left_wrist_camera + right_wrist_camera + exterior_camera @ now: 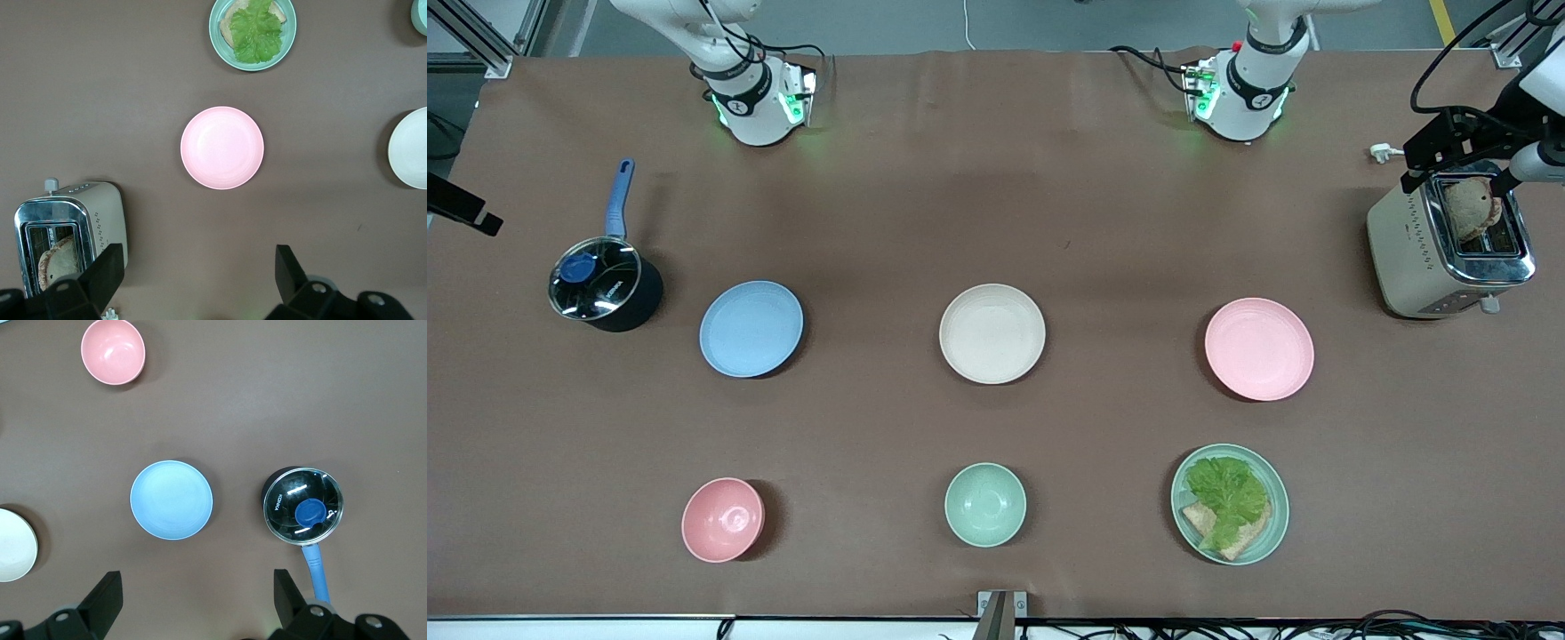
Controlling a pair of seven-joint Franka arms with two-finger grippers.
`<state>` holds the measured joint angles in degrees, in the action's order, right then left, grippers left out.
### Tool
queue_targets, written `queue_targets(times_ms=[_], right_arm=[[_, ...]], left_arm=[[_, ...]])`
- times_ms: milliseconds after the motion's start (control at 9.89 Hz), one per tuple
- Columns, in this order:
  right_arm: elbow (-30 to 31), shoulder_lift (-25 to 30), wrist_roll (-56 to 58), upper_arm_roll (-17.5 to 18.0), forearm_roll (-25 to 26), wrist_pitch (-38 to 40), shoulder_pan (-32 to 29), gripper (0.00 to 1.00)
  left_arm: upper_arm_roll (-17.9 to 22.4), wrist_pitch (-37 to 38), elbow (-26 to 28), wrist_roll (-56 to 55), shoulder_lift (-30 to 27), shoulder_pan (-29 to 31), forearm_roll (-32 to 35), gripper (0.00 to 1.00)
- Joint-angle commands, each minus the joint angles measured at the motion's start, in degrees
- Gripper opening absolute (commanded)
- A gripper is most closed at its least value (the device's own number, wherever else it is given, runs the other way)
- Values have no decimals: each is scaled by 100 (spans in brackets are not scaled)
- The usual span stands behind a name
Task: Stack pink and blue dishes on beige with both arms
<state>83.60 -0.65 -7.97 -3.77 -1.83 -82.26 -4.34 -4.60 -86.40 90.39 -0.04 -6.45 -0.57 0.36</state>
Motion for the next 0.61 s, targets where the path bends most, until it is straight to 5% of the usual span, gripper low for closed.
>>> queue_targets(times_ms=[0,506], right_arm=[[95,127,76,25,-10,-1,-32,100],[173,-30,242,52,-97,-70,-41,100]], left_arm=[[37,141,-12,82,126,48,-62,100],[143,-473,-118,643,1827,671,-773,100]])
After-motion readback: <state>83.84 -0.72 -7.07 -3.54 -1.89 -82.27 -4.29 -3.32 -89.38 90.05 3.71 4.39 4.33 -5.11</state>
